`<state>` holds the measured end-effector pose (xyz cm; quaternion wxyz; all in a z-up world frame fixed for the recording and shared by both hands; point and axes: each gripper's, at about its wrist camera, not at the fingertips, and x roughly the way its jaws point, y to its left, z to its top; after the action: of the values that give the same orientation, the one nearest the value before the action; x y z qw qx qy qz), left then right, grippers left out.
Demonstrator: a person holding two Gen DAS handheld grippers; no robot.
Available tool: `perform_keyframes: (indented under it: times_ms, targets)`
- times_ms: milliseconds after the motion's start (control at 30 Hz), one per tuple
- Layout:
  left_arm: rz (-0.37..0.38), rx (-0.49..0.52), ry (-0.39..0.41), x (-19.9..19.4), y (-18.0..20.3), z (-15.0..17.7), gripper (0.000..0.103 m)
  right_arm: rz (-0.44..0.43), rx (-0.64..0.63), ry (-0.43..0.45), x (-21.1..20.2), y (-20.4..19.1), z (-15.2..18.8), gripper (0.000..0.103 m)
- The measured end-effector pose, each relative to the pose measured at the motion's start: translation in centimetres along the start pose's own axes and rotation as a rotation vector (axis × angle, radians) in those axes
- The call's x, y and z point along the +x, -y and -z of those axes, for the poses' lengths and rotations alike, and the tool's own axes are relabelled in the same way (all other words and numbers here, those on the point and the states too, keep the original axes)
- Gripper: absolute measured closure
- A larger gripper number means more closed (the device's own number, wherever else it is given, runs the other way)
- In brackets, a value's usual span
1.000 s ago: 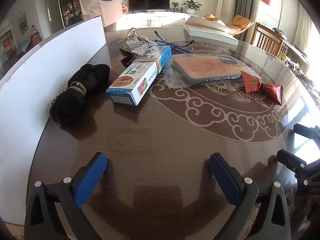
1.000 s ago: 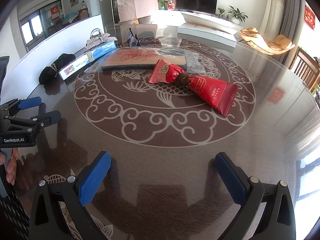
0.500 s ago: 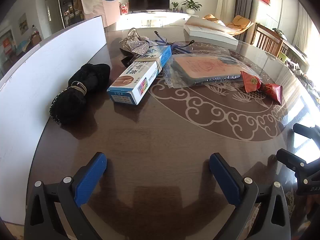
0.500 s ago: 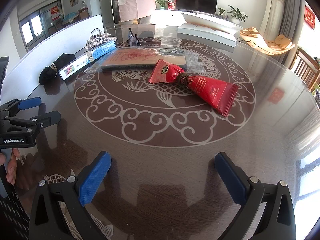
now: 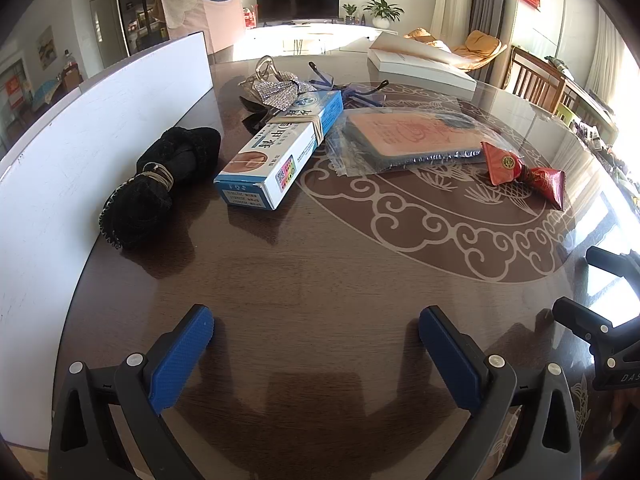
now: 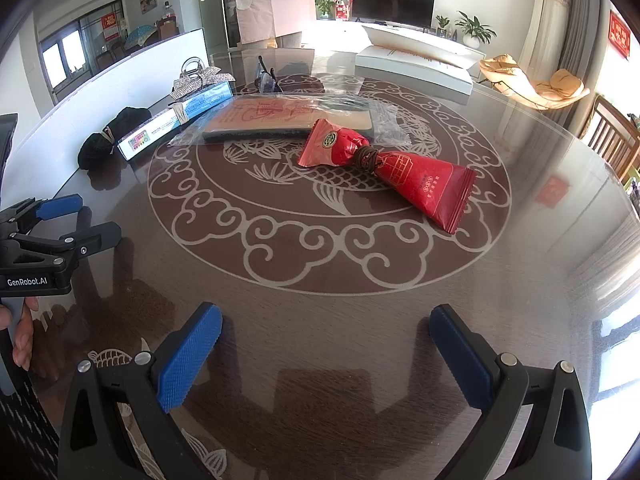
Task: Organize objects
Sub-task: 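Bring both tools back over the table and pause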
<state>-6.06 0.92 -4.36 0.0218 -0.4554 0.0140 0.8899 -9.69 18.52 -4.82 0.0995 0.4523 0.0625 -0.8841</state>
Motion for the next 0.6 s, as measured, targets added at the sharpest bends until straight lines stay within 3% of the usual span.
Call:
perform_keyframes:
  times_ms: [367,467,600]
  targets:
    - [0.000,0.000,0.001,-0.1,-0.1,0.1,0.000,0.002,0.000,-0.001,0.0,0.0,0.0,0.000]
    - [0.000,-0.001,0.001,-0.1,-0.1,0.1,0.000,-0.052,-0.080,-0.055,0.3,0.0,-1.2,0.001]
    - [0.004,-0.001,0.001,-0.1,-0.1,0.0,0.000,0.030,-0.225,0.038,-1.2,1.2,-5.2,0.003]
